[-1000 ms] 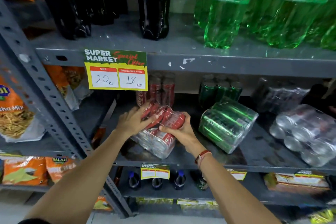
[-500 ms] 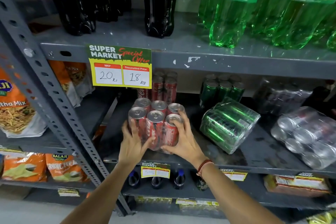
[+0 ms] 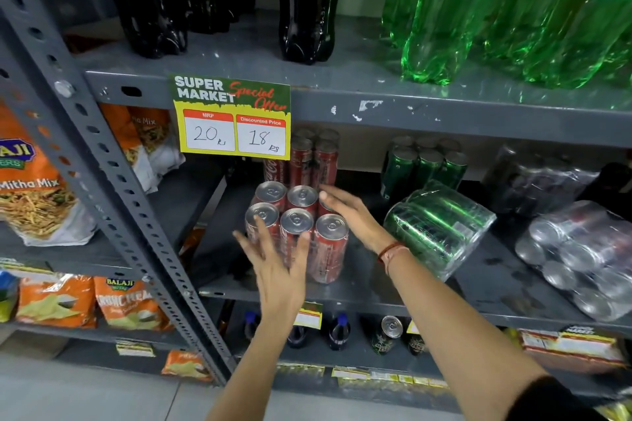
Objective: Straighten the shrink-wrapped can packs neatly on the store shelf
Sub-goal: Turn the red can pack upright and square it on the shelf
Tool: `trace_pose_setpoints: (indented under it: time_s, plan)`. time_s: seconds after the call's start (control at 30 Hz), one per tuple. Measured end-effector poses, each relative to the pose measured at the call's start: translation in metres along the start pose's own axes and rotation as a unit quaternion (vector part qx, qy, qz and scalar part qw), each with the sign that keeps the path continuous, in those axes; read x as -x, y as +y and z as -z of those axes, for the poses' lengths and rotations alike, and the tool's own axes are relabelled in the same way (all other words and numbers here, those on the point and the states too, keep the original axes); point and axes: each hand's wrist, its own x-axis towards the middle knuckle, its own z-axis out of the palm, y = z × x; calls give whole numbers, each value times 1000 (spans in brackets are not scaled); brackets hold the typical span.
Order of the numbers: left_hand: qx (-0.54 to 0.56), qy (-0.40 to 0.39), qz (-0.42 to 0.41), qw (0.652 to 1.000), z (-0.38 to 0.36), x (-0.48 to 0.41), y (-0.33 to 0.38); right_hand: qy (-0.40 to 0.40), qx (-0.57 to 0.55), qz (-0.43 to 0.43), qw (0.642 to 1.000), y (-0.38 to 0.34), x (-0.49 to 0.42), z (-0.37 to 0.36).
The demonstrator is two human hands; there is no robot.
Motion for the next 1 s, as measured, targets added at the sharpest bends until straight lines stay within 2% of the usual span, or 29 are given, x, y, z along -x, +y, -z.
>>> trace_pose_setpoints:
  time_s: [0.1,0.2,0.3,0.37,0.47,0.53,0.6,0.63,0.7,0.73,0.77,0.8,0.9,1.0]
  plan:
    - [35,5,43,998,-15,-19,15,15,-8,2,1000,7,1,-3]
    - [5,-21,11,1000,-10,-50,2,111,-11,25,993,14,18,-15]
    - [-20,-162,-10,987,7,-102,-10,234,53,45,970,22,54,-49]
    - [6,-264,-1,964,14,-132,-4,278,80,34,957,20,78,-83]
    - [-23,-360,-1,933,15,-154,9,285,107,26,952,15,98,-121]
    - [-64,-399,6,915,19,-157,18,282,116,39,952,12,100,-121]
    - [-58,-362,11,930,26,-150,25,300,82,53,949,10,95,-106]
    - [-30,-296,8,955,29,-140,27,310,57,61,947,9,89,-95]
    - [33,-89,-16,995,26,-105,22,307,39,76,948,6,68,-69]
    - [59,13,-26,998,21,-80,20,291,49,83,952,4,54,-55]
    - [77,83,-27,993,15,-54,18,262,63,83,959,2,38,-41]
    - [91,118,-21,989,7,-29,17,222,76,71,970,-1,22,-30]
    - [90,96,0,991,-22,16,14,76,123,34,989,-7,-12,-14]
    - [-12,62,22,998,-40,22,14,21,179,45,983,-2,-26,-10]
